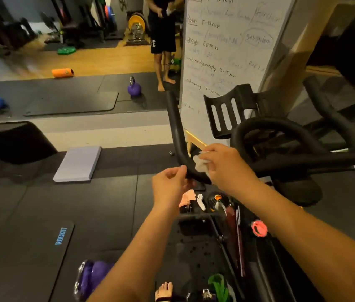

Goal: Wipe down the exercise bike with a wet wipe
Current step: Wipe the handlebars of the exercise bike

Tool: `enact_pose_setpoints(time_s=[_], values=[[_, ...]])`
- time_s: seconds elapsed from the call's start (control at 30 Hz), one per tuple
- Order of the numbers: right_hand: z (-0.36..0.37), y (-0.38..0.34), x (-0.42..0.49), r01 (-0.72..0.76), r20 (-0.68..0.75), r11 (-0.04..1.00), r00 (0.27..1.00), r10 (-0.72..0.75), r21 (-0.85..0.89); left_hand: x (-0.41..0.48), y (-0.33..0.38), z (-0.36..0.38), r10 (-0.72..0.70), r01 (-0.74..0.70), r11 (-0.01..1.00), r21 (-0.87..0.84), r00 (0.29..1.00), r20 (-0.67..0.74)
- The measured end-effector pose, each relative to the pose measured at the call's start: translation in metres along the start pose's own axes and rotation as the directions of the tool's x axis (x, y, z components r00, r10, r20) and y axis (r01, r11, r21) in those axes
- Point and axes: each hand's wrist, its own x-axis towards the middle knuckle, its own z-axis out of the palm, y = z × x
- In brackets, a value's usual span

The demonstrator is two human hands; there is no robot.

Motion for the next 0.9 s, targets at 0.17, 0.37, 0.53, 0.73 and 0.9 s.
enact_pose_setpoints(time_s=[0.17,0.37,0.53,0.73,0.9], values=[[0.004,-0.003,0.033,-0.077,-0.137,0.989,0.986,0.094,0.125,-0.009,-0.026,-0.017,-0.071,0.063,0.988,0.143,0.996,0.056],[0.031,-0.018,0.043,0.54,0.197,0.737,0.839,-0.507,-0.407,0.015,-0.025,-0.039,-0.069,0.07,0.992,-0.106,0.998,0.011],[0.001,0.012,-0.015,0.751,0.548,0.428,0.66,-0.514,-0.503,0.023,-0.013,-0.061,-0.007,0.0,0.969,-0.246,1.0,-0.027],[-0.053,0.037,-0.041,0.736,0.543,0.478,0.676,-0.498,-0.479,0.019,-0.015,-0.078,0.013,-0.038,0.97,-0.241,0.994,-0.106],[-0.009,0.0,-0.019,0.529,0.116,0.738,0.837,-0.534,-0.419,0.012,0.008,-0.036,0.278,-0.279,0.96,-0.024,0.96,-0.027]])
